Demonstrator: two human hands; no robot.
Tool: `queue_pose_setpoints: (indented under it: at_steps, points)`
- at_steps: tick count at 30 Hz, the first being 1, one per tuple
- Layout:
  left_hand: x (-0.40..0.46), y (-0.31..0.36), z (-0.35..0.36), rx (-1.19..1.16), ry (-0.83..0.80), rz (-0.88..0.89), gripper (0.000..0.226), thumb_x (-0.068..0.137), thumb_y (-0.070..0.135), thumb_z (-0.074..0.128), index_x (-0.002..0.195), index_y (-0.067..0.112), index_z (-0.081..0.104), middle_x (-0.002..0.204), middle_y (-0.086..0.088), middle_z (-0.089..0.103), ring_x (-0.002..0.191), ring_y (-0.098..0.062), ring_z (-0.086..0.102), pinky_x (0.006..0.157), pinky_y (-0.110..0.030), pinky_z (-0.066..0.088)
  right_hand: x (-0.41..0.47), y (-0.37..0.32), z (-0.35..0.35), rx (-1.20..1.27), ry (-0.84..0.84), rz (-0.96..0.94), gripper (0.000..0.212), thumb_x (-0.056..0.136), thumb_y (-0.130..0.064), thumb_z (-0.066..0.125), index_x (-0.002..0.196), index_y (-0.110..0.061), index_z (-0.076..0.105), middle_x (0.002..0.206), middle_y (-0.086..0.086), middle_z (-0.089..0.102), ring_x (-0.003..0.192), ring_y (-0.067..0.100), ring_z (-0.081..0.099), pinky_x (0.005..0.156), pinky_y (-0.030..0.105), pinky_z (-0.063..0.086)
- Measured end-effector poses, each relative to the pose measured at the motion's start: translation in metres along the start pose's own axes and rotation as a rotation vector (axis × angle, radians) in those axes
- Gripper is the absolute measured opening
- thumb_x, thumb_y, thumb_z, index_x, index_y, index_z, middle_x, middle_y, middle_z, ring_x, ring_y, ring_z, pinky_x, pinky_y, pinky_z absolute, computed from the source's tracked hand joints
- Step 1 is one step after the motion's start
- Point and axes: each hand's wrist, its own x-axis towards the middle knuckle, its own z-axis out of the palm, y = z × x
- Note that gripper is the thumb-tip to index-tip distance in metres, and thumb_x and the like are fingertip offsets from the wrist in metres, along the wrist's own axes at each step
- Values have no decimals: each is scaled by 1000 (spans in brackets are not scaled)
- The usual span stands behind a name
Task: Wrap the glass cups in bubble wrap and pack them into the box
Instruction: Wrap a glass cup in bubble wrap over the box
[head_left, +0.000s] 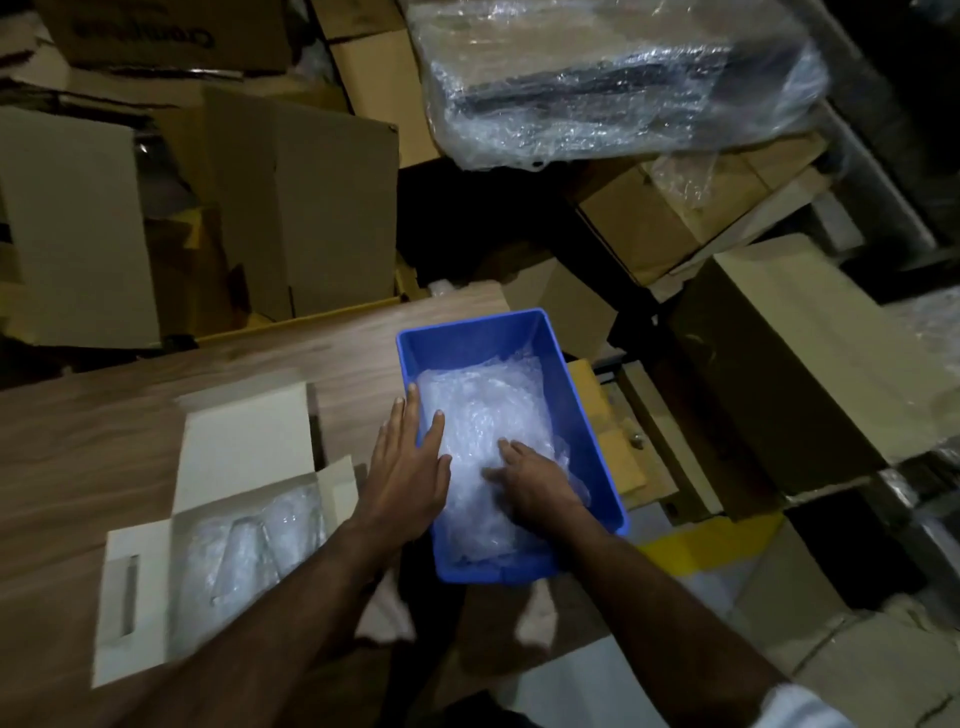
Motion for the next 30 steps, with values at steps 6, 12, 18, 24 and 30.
queue_pose_setpoints:
  at_steps: [6,12,18,24,30]
  points:
    - [0,6,-1,2,6,-6,67,104,29,47,162,17,15,165,-14,-23,154,-28,-18,123,-37,-7,-11,12,-6,157,206,-11,30,102,-26,54,127,-30,69,161,7,37,146,22,37,116,36,34]
    - [0,8,-4,-25,-40,-34,71,104,31,45,162,25,6,163,-8,-33,152,-23,-25,126,-41,-6,-24,18,-5,331,485,4,26,98,-27,61,120,-29,72,150,6,53,139,23,49,107,40,48]
    - [-13,-5,-22,-114,-103,76,104,85,43,68,160,39,-4,160,6,-39,147,-14,-36,121,-38,-14,-38,9,-18,515,728,-12,24,98,-21,65,121,-20,73,145,10,58,136,24,53,106,39,50]
    - [1,-3,-35,-258,13,214,76,86,33,74,151,44,36,169,5,9,157,-20,2,124,-54,19,-56,-12,-47,495,848,-135,23,99,-20,64,120,-18,72,144,5,60,135,17,54,105,39,51]
    - [-35,-11,-121,-363,264,376,38,98,27,61,137,27,62,154,11,47,150,-12,32,120,-26,28,-84,-46,-88,434,840,-260,59,92,-47,67,142,-21,54,158,-1,43,143,13,43,113,31,40]
